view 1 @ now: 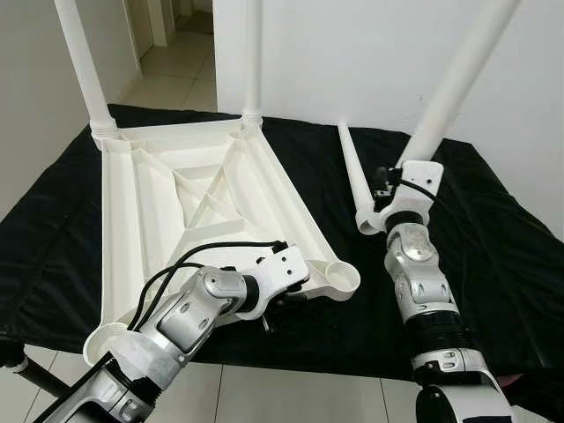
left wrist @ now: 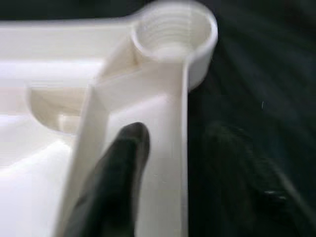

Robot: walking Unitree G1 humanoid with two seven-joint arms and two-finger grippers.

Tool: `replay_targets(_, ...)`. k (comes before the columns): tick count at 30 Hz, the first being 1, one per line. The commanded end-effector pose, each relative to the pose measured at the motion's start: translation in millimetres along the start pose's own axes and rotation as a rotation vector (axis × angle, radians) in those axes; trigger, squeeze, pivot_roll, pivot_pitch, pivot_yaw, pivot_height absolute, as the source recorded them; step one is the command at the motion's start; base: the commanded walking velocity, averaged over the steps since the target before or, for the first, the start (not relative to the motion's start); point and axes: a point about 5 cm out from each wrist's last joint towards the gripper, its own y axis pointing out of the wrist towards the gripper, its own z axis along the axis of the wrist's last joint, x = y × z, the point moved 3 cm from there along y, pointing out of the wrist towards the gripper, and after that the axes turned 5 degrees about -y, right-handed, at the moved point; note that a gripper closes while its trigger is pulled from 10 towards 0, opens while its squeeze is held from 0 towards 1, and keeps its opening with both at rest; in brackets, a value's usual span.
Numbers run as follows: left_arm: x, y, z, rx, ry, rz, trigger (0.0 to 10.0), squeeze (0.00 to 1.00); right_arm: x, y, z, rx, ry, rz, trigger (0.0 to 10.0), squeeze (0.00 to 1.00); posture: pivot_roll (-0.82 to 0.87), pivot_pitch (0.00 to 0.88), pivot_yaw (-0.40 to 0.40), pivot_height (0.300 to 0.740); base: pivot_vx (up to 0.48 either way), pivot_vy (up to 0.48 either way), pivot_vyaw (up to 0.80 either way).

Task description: Building children table

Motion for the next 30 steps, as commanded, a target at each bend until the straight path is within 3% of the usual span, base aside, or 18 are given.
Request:
replay_targets(1,-3.6,-2.0,11,0.045,-0.026,0.058,10.0,1.0,-5.6,0.3,2,-0.003,0.002,0.033,10.0,0.0,0.03,0.0,-0.097,0.74,0.0,0.0,0.0)
replay_targets(2,-3.6,-2.0,11,0.045,-0.026,0.058,10.0,1.0,-5.6,0.3,2,-0.003,0.002,0.033,10.0,0.0,0.03,0.0,-0.097,0.74,0.0,0.0,0.0)
replay_targets(3,-3.7,-3.2,18,0.087,-0.041,0.064,10.0,0.0,-8.1,-1.2,1,-0.008,-0.003,0.052,10.0,0.0,0.04,0.0,-0.099,0.74,0.0,0.0,0.0)
replay_targets(6,-10.5,-7.3,35,0.203,-0.153,0.115,10.0,0.0,-15.7,-5.1,-2,-0.011,-0.001,0.11,10.0,0.0,0.04,0.0,-0.105,0.74,0.0,0.0,0.0)
replay_targets(10,-22.0,-13.0,44,0.27,-0.185,0.198,10.0,0.0,-24.5,-9.3,-2,-0.013,0.007,0.167,10.0,0.0,0.04,0.0,-0.111,0.74,0.0,0.0,0.0)
replay_targets(19,-28.1,-19.2,49,0.328,-0.172,0.271,10.0,0.0,-34.2,-15.7,-3,-0.007,-0.01,0.233,10.0,0.0,0.05,0.0,-0.119,0.74,0.0,0.0,0.0)
replay_targets(22,-24.6,-24.5,51,0.384,-0.135,0.298,10.0,0.0,-40.2,-24.6,-4,0.006,-0.023,0.284,10.0,0.0,0.04,0.0,-0.124,0.74,0.0,0.0,0.0)
replay_targets(27,-19.7,-27.5,49,0.4,-0.123,0.292,10.0,0.0,-41.5,-32.0,-6,0.01,-0.026,0.306,10.0,0.0,0.04,0.0,-0.125,0.74,0.0,0.0,0.0)
replay_targets(30,-15.7,-29.2,44,0.388,-0.061,0.306,10.0,0.0,-41.6,-42.1,-9,0.008,-0.022,0.323,10.0,0.0,0.04,0.0,-0.13,0.74,0.0,0.0,0.0)
